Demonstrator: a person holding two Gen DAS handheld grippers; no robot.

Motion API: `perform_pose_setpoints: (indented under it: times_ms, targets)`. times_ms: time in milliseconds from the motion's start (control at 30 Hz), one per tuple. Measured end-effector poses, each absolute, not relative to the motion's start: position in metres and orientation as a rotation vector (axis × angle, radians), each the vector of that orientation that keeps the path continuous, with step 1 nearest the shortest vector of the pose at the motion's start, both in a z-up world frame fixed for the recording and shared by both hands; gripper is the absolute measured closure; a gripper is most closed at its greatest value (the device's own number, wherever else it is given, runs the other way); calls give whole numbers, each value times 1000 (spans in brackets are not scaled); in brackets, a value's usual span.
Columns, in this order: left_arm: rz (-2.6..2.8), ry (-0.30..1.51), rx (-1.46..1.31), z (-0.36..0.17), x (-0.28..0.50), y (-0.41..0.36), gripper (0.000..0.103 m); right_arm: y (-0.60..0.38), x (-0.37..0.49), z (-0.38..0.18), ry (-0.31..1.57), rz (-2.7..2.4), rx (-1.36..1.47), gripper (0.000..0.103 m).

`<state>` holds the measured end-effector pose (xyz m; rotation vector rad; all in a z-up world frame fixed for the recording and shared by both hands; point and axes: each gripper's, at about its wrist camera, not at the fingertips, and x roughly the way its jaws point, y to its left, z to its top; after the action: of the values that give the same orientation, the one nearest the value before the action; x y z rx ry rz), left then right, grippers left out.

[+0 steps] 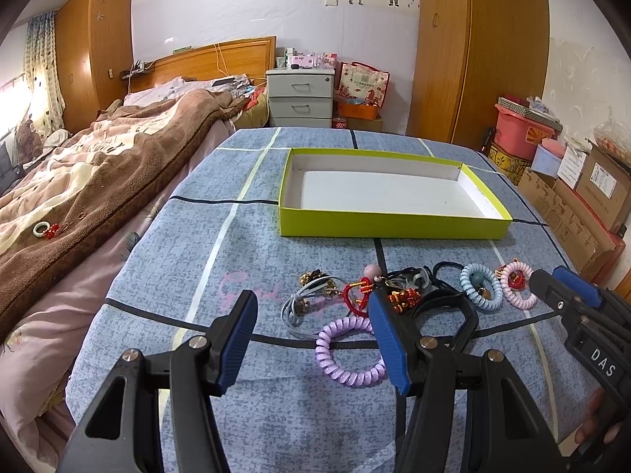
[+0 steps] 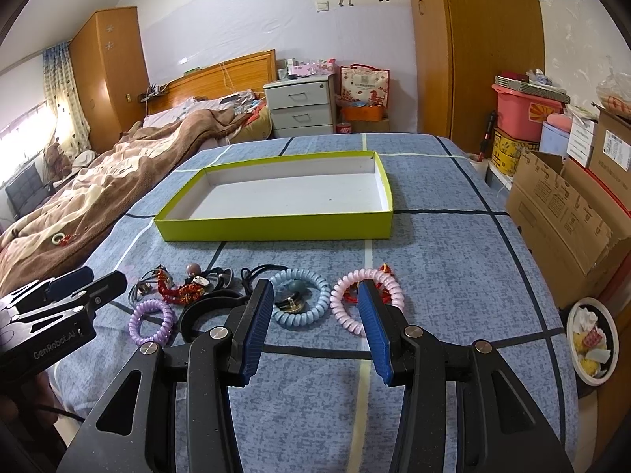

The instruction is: Organize jewelry

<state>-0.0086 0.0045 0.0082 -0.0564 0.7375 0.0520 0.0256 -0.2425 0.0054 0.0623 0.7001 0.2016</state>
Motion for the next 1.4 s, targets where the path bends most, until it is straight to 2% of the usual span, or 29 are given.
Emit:
perform_pose_setpoints:
  times_ms: [600, 833, 1300, 1367, 1400]
  targets:
    - [25, 779, -65, 1, -6, 15, 42, -257, 25, 5, 702, 215, 79, 57]
    - [-50, 837, -148, -16, -8, 36, 42, -294, 29, -12, 768, 121, 92, 57]
    - [-117, 887, -187, -26, -5, 33, 42, -299, 59, -26, 829, 228, 113, 57]
    - [-116, 882, -192, -25, -5, 34, 43, -298, 63, -30, 842, 248, 123, 60]
    - [-121, 883, -190, -25, -5, 34, 43, -297, 64, -31, 846, 249, 120, 70]
